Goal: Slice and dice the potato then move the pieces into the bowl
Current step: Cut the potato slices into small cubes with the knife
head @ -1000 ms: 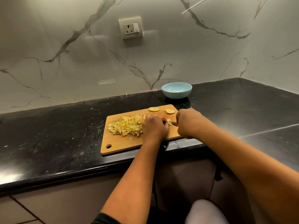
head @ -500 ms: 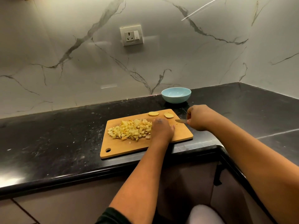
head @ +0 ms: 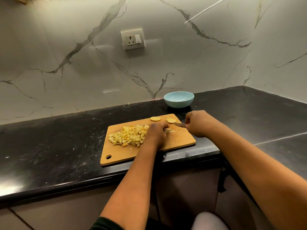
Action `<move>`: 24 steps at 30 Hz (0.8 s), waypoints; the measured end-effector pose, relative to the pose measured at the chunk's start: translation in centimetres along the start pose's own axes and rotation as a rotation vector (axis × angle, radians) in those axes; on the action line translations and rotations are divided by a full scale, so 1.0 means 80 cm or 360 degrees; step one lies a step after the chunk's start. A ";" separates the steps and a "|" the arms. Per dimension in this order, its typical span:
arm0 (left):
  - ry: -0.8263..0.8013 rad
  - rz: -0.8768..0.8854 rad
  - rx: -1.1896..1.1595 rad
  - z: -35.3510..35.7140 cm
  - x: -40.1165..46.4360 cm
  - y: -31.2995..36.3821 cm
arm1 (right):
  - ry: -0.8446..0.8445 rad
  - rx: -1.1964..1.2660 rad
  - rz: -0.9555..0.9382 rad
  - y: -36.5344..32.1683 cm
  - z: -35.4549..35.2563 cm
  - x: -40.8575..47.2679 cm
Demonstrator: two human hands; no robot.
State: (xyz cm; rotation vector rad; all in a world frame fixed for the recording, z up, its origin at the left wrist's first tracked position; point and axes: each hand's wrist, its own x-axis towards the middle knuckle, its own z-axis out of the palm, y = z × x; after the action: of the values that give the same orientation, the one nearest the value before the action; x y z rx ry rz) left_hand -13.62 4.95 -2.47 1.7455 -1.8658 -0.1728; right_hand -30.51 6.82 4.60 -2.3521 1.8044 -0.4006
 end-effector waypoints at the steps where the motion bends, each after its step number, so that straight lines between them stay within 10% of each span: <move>1: 0.0048 0.0023 -0.0005 0.001 -0.002 0.001 | 0.0008 -0.0007 0.0025 -0.001 0.002 0.000; 12: 0.0197 0.0167 0.0178 0.012 -0.019 0.000 | 0.0406 0.0438 0.0164 -0.002 0.083 -0.066; 24: 0.0094 0.0138 0.0074 0.015 -0.015 -0.007 | 0.0179 0.0257 0.0188 -0.017 0.073 -0.036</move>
State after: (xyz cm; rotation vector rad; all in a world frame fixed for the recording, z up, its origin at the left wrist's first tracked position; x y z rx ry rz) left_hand -13.74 5.66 -4.06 1.6784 -1.9123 -0.0447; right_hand -28.20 9.71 -0.93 -2.1433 1.8704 -0.6479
